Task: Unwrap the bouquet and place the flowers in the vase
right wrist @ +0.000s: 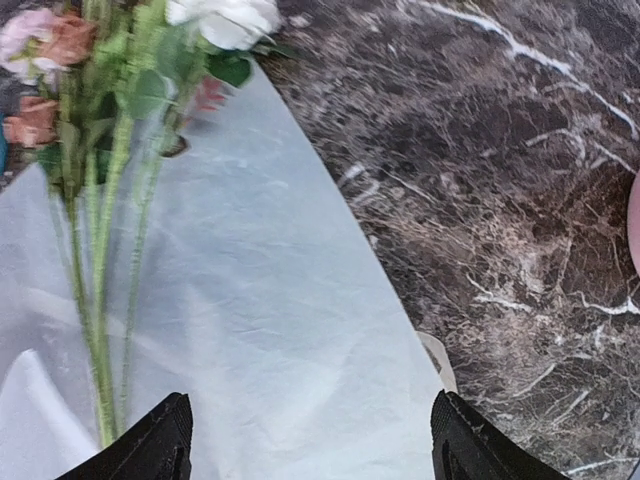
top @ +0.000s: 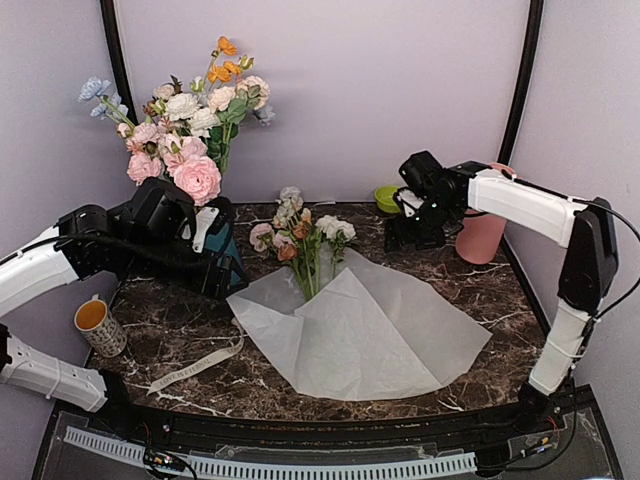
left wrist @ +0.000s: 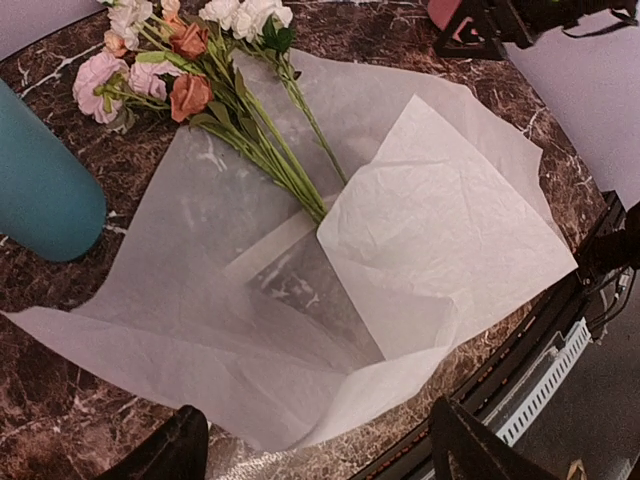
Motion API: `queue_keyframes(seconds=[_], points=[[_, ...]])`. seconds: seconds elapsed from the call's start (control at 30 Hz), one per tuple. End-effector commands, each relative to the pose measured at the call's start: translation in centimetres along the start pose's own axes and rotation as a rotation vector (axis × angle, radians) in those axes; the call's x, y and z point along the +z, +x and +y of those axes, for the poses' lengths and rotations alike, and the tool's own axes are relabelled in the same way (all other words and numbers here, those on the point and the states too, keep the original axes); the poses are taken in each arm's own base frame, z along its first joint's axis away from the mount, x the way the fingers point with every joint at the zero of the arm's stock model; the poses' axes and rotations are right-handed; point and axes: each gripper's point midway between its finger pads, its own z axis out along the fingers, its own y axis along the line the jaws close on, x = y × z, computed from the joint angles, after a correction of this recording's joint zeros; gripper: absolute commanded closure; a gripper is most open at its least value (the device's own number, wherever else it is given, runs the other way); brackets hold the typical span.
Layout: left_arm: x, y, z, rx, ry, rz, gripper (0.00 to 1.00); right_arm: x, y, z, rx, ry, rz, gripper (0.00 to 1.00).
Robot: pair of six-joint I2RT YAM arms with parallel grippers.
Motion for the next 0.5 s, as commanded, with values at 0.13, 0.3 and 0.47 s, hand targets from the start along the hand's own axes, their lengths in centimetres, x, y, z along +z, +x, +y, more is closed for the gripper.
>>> queue_keyframes(seconds=[0.13,0.3,0.47], points=[[1.1,-3.2,0.8,-0.064,0.088,-0.024,0.34,-5.0,1.1,8.6,-0.001,-0.607,-0.098,0.16],[2.9,-2.9,1.2,-0.093,0.095,0.047,0.42,-2.7,4.0,11.2,0.079,-0.751,0.002,0.15],[4.3,-1.4,1.6,-0.12,0.088,0.112,0.42,-0.2,6.9,13.4,0.04,-0.791,0.12,0.15]])
